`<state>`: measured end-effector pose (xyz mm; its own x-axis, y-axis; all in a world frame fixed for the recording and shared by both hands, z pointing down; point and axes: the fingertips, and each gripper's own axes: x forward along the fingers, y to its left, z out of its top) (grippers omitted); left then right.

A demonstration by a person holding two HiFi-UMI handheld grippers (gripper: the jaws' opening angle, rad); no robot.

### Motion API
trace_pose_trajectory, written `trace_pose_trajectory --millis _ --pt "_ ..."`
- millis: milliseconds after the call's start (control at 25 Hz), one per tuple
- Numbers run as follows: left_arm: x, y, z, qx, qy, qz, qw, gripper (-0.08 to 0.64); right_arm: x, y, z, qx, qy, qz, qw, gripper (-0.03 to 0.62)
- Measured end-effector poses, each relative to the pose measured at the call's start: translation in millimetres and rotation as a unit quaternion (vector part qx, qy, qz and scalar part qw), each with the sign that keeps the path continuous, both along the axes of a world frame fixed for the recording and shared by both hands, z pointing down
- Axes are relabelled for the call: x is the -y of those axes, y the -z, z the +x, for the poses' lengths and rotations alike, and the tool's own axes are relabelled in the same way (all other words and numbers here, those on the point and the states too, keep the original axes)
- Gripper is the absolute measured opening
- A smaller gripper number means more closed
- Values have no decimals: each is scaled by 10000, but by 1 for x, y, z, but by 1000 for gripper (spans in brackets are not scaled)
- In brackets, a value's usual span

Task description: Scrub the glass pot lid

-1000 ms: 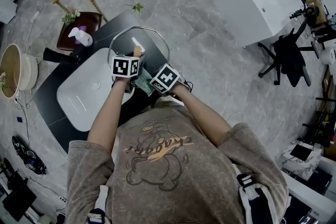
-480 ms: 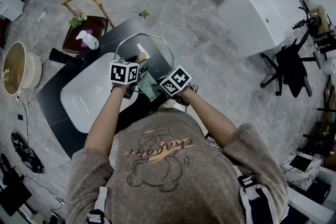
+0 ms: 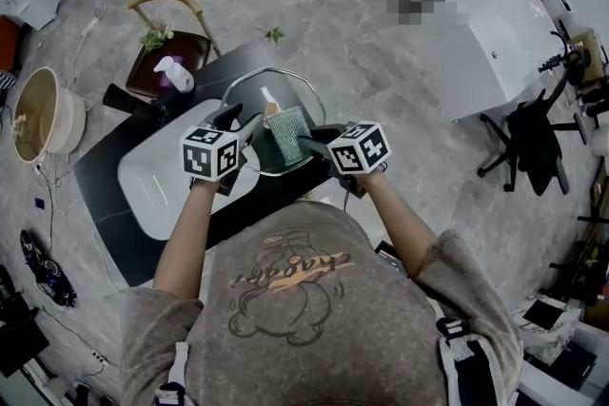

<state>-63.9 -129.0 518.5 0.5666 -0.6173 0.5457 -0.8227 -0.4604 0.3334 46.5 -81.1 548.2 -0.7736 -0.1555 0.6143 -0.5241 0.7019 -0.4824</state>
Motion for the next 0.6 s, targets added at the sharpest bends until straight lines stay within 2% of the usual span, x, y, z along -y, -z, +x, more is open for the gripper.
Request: trace_pose_trajectory --millis 240,440,600 --pt "-12 42 -20 -137 396 624 9972 213 18 34 20 303 -943 756 9922 87" --pt "-22 65 -35 -9 642 1208 9906 212 27 64 31 453 -1362 1653 9757 87" --pt "-33 76 -42 47 726 1711 9826 169 27 79 35 524 -1592 2223 9605 87"
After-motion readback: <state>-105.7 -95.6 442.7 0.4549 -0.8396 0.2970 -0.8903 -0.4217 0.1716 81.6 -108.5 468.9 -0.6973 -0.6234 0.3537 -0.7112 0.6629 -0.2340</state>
